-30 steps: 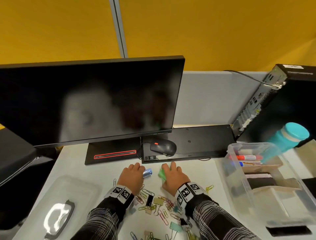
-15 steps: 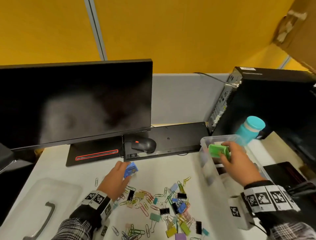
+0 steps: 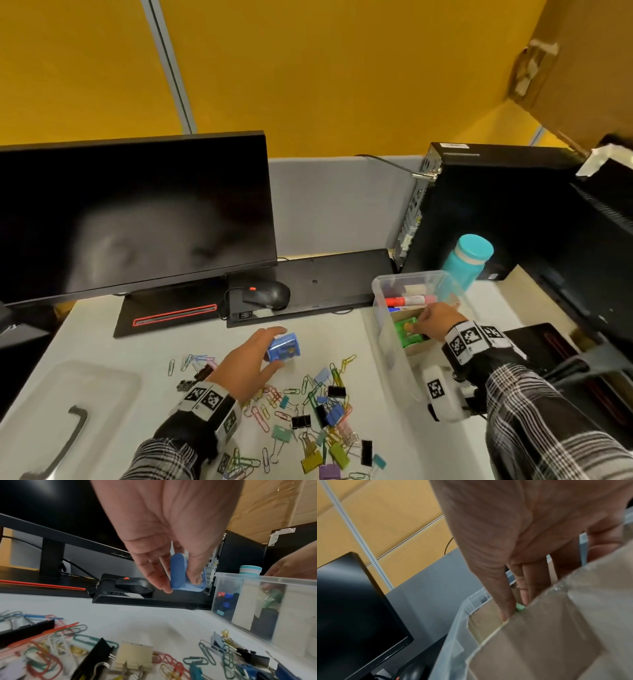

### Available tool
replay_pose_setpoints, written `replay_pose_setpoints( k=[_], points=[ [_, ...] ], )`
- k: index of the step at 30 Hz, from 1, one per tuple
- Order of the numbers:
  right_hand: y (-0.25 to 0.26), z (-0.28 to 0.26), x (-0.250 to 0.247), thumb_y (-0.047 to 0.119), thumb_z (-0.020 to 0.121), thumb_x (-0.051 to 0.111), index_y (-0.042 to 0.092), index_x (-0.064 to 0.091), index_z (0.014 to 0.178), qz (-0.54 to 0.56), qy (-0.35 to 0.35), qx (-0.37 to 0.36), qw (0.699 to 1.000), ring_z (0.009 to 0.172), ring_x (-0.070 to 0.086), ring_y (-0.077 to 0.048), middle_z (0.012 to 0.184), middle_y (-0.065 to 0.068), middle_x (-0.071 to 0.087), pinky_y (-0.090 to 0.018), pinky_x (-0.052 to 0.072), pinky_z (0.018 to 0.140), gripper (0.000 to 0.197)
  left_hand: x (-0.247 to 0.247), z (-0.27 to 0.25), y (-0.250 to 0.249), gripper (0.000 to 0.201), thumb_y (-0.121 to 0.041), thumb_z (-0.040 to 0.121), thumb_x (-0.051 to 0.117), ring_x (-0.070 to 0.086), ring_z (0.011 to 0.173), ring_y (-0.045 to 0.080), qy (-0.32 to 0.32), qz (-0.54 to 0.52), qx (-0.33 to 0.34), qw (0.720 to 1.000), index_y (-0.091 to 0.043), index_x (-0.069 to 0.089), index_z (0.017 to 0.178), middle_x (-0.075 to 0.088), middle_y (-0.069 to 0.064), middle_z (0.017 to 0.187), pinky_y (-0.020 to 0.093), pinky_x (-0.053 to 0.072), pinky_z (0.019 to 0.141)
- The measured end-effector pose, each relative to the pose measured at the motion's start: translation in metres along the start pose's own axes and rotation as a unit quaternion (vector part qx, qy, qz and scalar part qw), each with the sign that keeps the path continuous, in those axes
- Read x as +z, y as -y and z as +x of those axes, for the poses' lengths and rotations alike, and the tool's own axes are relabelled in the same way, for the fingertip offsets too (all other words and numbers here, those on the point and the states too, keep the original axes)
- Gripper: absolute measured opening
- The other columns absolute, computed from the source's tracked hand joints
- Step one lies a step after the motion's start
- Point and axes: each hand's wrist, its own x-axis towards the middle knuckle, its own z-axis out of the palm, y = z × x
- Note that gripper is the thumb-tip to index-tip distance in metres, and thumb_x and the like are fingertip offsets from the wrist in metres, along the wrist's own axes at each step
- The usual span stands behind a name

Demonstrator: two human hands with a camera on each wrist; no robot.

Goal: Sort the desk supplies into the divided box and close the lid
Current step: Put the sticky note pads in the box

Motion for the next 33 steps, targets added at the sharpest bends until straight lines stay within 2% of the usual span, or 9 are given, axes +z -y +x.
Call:
replay_pose_setpoints(
  k=[4,8,13,19,22,24,27,30,33],
  points=[
    [-0.010,0.009,0.004,0.037,0.084,0.064,0.018,0.058,0.124,-0.003,0.029,-0.024,0.999,0.105,0.058,-0.023,0.117,-0.007,0.061,-0.030,0.047,0.090,0.045,0.003,-0.006,-0.009,0.053,-0.035,0.089,0.060,0.056,0.093,-0.001,-0.013,-0.007,-0.005,1.000,-0.039,0.033,0.135,0.050,-0.013,0.130,0.019,0.050,0.087],
    [-0.011,-0.008,-0.010,0.031,0.093,0.050,0.015,0.059,0.120,-0.031,0.006,-0.065,0.997,0.102,0.059,-0.019,0.116,-0.006,0.062,-0.031,0.047,0.094,0.032,0.004,-0.004,-0.024,0.053,-0.039,0.086,0.064,0.059,0.087,-0.003,-0.036,-0.031,-0.006,0.999,-0.040,0.038,0.132,0.053,-0.020,0.111,0.017,0.051,0.080],
    [-0.011,-0.055,-0.027,0.029,0.091,0.057,0.023,0.060,0.112,0.148,0.045,-0.196,0.968,0.104,0.060,-0.012,0.110,0.007,0.064,-0.036,0.047,0.097,0.022,0.009,0.008,-0.073,0.043,-0.039,0.081,0.069,0.060,0.081,-0.003,-0.053,-0.100,0.026,0.993,-0.041,0.048,0.119,0.057,-0.024,0.098,0.014,0.051,0.073],
    [-0.005,-0.084,-0.029,0.035,0.089,0.059,0.020,0.061,0.110,0.268,0.158,-0.264,0.913,0.090,0.069,-0.014,0.104,-0.001,0.069,-0.026,0.056,0.076,0.026,0.030,0.031,-0.147,0.041,-0.038,0.081,0.069,0.060,0.077,0.000,-0.028,-0.149,0.113,0.982,-0.036,0.053,0.119,0.063,-0.016,0.100,0.013,0.051,0.072],
    [-0.021,-0.075,-0.041,0.025,0.087,0.063,0.016,0.060,0.108,0.300,0.128,-0.261,0.909,0.091,0.069,-0.018,0.103,-0.005,0.069,-0.034,0.058,0.078,0.023,0.039,0.043,-0.169,0.043,-0.041,0.085,0.064,0.060,0.092,0.001,-0.036,-0.137,0.142,0.980,-0.035,0.051,0.125,0.064,-0.012,0.113,0.019,0.051,0.085],
    [-0.035,-0.064,-0.052,0.022,0.089,0.062,0.016,0.060,0.103,0.254,0.056,-0.237,0.936,0.091,0.066,-0.020,0.102,-0.005,0.068,-0.036,0.056,0.082,0.015,0.044,0.052,-0.174,0.048,-0.047,0.088,0.057,0.052,0.114,0.006,-0.034,-0.048,0.152,0.987,-0.033,0.044,0.132,0.058,-0.010,0.128,0.026,0.042,0.100],
    [-0.049,-0.046,-0.059,0.023,0.092,0.056,0.017,0.052,0.094,0.077,-0.070,-0.175,0.979,0.085,0.055,-0.020,0.100,-0.008,0.060,-0.027,0.041,0.074,0.007,0.054,0.062,-0.176,0.054,-0.055,0.090,0.046,0.035,0.134,0.016,0.002,0.151,0.157,0.976,-0.031,0.037,0.138,0.046,-0.005,0.142,0.045,0.019,0.116],
    [-0.048,-0.029,-0.047,0.024,0.092,0.054,0.014,0.054,0.103,-0.051,-0.060,-0.134,0.988,0.093,0.055,-0.025,0.111,-0.014,0.056,-0.026,0.036,0.074,0.015,0.067,0.071,-0.179,0.054,-0.057,0.092,0.035,0.018,0.144,0.021,0.045,0.267,0.171,0.947,-0.025,0.044,0.135,0.040,-0.003,0.147,0.056,-0.014,0.113],
    [-0.040,-0.015,-0.038,0.025,0.093,0.054,0.007,0.056,0.114,-0.108,-0.046,-0.100,0.988,0.105,0.059,-0.027,0.116,-0.014,0.059,-0.028,0.043,0.079,0.028,0.071,0.072,-0.187,0.053,-0.052,0.095,0.028,0.012,0.145,0.028,0.043,0.330,0.189,0.924,-0.021,0.051,0.132,0.042,0.000,0.146,0.056,-0.024,0.107]
  ],
)
